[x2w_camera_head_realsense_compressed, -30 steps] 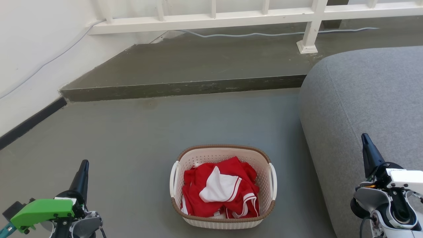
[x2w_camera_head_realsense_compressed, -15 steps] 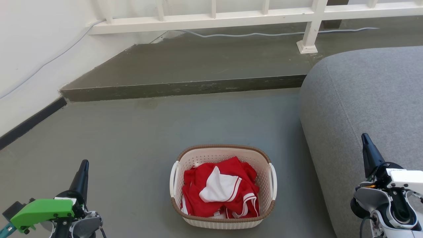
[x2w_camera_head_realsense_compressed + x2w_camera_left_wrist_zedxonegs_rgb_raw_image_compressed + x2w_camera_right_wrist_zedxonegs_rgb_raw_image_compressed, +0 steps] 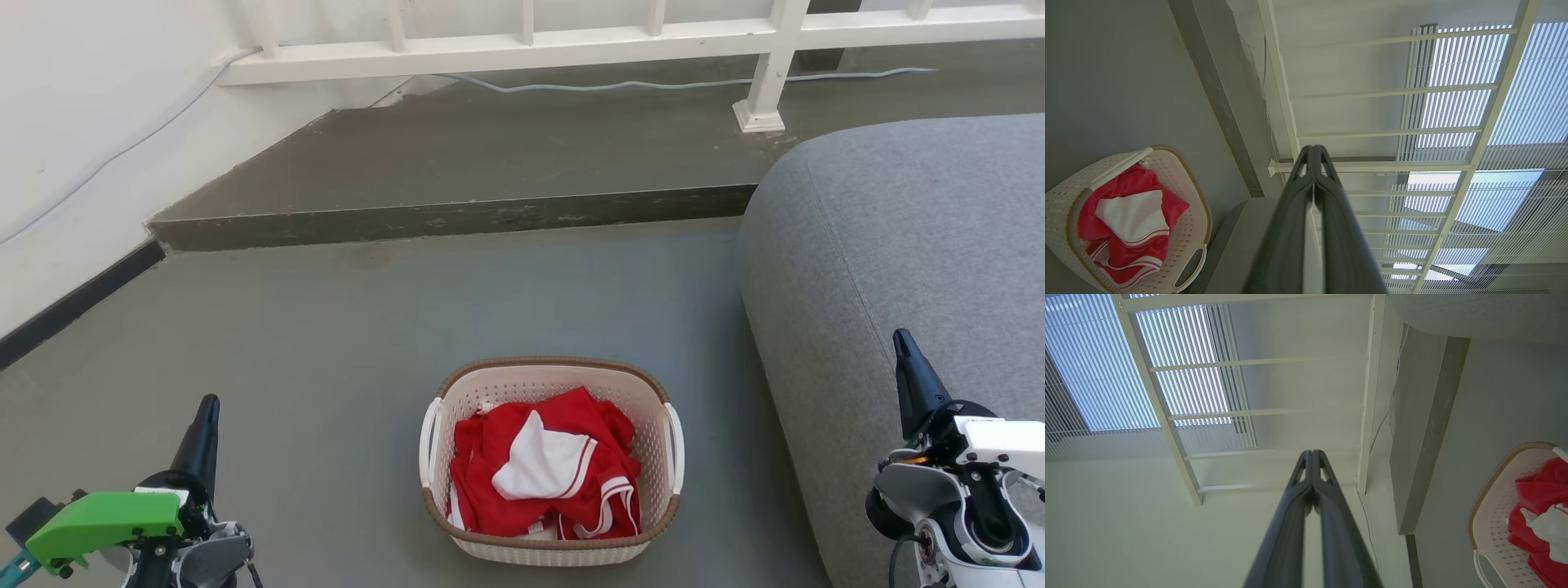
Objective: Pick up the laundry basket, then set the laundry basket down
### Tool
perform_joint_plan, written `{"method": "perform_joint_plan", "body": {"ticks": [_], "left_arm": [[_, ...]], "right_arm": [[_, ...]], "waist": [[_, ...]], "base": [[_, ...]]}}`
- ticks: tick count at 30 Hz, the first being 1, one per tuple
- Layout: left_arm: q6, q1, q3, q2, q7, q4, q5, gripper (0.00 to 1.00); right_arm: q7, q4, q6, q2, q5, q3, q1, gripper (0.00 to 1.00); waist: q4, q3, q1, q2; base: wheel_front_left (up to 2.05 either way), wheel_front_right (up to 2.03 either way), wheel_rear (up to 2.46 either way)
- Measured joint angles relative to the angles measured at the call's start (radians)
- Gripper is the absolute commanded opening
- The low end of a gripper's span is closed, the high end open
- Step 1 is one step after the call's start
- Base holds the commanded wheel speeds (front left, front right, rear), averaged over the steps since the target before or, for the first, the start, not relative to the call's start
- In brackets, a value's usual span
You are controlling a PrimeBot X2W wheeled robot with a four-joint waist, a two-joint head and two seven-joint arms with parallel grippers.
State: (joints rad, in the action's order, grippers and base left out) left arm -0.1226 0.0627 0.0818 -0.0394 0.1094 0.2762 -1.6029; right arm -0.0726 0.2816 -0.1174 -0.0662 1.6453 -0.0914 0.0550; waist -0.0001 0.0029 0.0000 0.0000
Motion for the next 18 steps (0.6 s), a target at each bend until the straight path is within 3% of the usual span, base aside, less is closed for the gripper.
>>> {"method": "perform_joint_plan", "body": {"ticks": [18], "left_arm": [[0.000,0.000,0.000,0.000,0.000,0.000,0.000,0.00]], "right_arm": [[0.000,-0.001,0.000,0.001,0.000,-0.001,0.000,0.00]], "waist": [[0.000,0.000,0.0000,0.0000]], "base": [[0.00,0.00,0.00]]}}
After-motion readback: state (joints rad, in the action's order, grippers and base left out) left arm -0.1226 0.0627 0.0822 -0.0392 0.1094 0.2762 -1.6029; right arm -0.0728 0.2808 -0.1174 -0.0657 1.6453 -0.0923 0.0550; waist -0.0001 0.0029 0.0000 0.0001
